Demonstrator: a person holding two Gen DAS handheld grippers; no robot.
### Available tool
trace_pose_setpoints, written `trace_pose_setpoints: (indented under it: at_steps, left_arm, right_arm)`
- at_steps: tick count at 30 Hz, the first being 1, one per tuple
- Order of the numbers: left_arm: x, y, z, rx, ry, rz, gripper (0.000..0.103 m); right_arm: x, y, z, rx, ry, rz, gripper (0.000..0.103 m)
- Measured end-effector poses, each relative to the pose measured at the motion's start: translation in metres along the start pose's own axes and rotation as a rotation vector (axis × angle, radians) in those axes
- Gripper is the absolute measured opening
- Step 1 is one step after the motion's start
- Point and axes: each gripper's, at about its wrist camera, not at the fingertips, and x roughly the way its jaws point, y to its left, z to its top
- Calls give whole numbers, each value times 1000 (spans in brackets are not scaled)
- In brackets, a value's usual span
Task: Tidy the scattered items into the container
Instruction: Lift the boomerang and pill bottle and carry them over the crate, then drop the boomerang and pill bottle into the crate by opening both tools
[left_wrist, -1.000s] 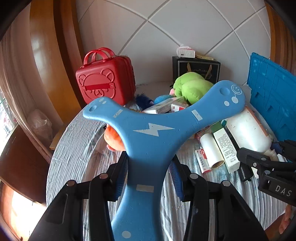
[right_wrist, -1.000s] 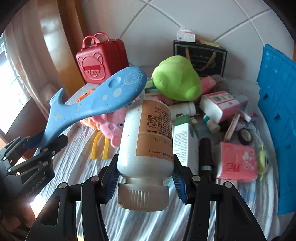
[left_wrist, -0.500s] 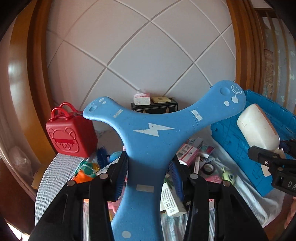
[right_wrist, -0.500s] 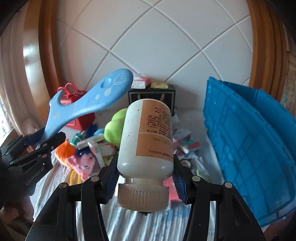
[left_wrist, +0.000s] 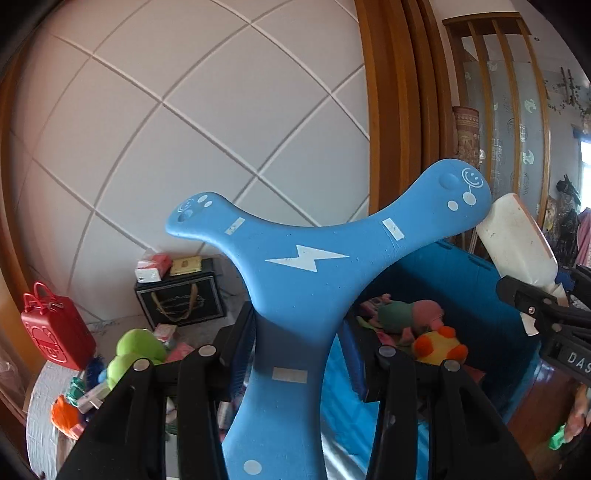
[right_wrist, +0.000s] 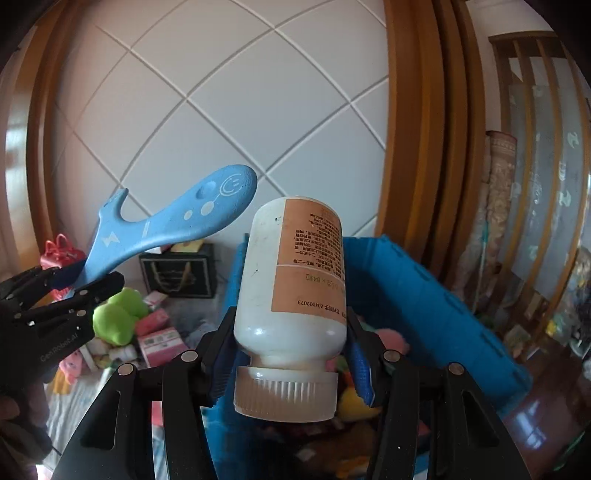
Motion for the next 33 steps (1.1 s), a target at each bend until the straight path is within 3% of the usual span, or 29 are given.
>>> trace_pose_setpoints:
  at_steps: [6, 11, 16, 19, 24, 29, 33]
  left_arm:
    - [63, -107, 23, 13, 192, -26, 43]
    - [125, -148, 7, 26, 391, 26, 43]
    - [179, -153, -10, 3, 565, 71, 43]
    - [195, -153, -20, -8, 626, 107, 43]
    - [209, -157, -38, -14, 718, 101, 43]
    - [218, -157, -53, -27, 786, 93, 44]
    - [213, -158, -53, -32, 771, 87, 51]
  right_arm:
    - [42, -109, -12, -31, 151, -5, 52]
    - [84, -163, -38, -19, 278, 51, 52]
    - [128, -174, -53, -56, 415, 113, 52]
    - [154, -174, -56, -75, 499, 145, 52]
    - [175, -163, -67, -108, 597, 198, 52]
    - [185, -159, -72, -156, 645, 238, 52]
    - [182, -158, -74, -166, 646, 254, 53]
